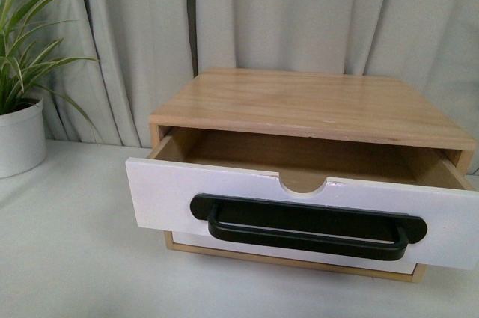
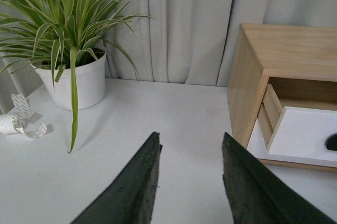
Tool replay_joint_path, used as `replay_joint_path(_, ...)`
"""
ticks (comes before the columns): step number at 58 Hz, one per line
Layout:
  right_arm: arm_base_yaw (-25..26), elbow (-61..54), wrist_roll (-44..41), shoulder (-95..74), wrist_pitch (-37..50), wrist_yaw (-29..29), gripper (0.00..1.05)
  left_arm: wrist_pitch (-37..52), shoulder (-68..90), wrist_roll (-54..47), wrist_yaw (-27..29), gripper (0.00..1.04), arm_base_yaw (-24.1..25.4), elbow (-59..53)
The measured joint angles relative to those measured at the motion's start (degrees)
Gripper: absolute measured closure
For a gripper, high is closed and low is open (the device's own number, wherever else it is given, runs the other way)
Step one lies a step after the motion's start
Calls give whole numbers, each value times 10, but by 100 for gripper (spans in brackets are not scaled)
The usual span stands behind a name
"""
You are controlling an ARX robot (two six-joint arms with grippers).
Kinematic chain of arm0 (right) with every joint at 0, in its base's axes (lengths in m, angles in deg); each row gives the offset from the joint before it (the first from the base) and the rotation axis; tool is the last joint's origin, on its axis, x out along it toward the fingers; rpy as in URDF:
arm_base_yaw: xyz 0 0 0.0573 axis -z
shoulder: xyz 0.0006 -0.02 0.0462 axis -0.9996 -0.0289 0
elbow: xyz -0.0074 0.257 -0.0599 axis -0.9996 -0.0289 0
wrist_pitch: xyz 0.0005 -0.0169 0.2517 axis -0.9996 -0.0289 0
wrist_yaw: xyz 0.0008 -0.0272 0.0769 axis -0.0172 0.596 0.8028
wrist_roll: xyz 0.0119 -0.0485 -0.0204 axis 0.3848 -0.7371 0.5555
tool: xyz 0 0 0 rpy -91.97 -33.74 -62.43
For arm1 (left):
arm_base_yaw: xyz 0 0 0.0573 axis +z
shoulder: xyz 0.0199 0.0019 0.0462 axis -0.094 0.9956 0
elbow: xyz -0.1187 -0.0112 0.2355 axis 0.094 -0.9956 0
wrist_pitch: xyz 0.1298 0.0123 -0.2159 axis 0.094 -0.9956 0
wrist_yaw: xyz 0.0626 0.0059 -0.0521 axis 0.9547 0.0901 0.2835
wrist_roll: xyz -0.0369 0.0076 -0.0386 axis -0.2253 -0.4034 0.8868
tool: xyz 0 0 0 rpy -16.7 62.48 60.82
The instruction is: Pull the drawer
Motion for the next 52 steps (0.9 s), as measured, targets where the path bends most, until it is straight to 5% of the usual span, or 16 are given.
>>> replay_joint_path(3, -45, -6, 3, 8, 0, -62, 92, -2, -13, 4, 0, 84, 0, -9)
replay_joint_path(7, -83, -16, 4, 17, 0, -75, 103, -7, -27, 7, 0, 100, 0, -18)
replay_joint_path(35, -87, -66, 7, 61, 7, -81, 103, -44, -114, 14, 0, 101, -1, -66)
replay_joint_path(41, -87, -66, 7, 61, 7, -81, 103, -132, -190, 15, 0, 101, -1, -65)
replay_joint_path(52, -87, -66, 7, 62, 7, -82, 103, -142, -213, 16, 0, 101, -1, -65)
